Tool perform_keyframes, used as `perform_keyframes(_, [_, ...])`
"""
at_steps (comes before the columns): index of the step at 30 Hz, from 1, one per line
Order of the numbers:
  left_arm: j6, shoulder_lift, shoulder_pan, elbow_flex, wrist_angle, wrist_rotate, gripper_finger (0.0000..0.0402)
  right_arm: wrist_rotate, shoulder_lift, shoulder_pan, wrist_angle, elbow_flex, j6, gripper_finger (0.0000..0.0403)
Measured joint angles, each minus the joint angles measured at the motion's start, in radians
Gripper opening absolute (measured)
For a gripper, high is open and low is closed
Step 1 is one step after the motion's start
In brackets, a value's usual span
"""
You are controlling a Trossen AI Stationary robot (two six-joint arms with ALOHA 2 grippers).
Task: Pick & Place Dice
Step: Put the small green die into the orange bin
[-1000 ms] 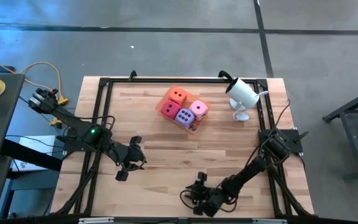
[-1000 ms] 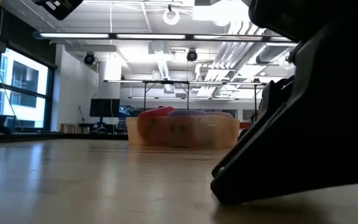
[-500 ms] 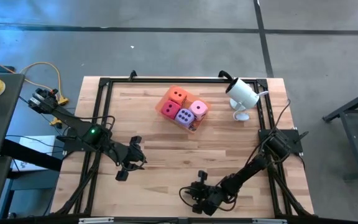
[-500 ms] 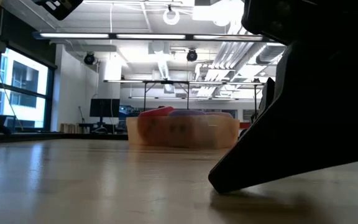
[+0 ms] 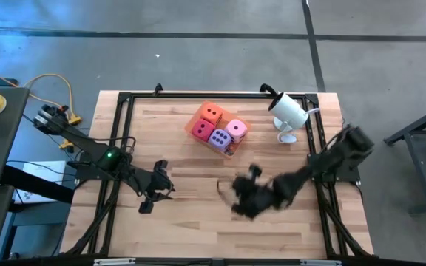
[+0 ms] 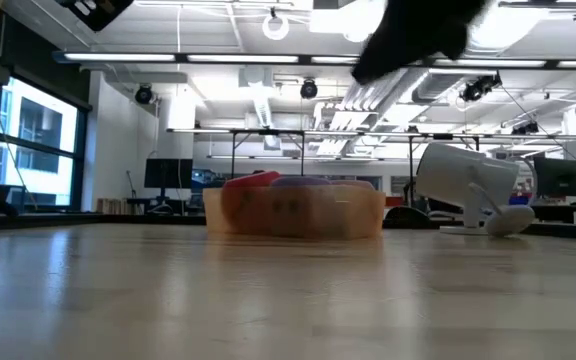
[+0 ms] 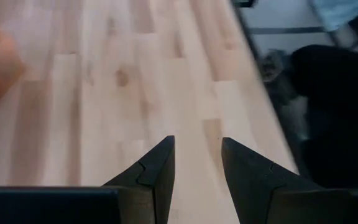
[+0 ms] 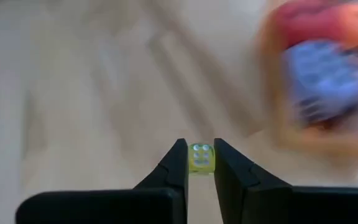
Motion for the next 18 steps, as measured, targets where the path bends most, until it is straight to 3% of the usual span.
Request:
perform_keyframes(3, [0.002, -0.037, 0.000, 0.000, 0.001, 0.099, 0.0127, -0.019, -0.096, -0.094, -0.046, 0.002, -0.012, 0.0033])
perform_keyframes(6, [0.004, -0.092, 0.000, 0.001, 0.009, 0.121, 0.0127, -0.043, -0.152, -0.181, -0.064, 0.002, -0.084, 0.0033])
perform_keyframes(13, [0.004, -0.221, 0.001, 0.001, 0.014, 0.029, 0.0127, -0.233, -0.144, -0.381, -0.143, 0.002, -0.132, 0.0033])
perform_keyframes(18, [0.013, -0.266, 0.002, 0.001, 0.030, -0.082, 0.0127, -0.262, -0.092, -0.464, -0.193, 0.002, -0.157, 0.0033])
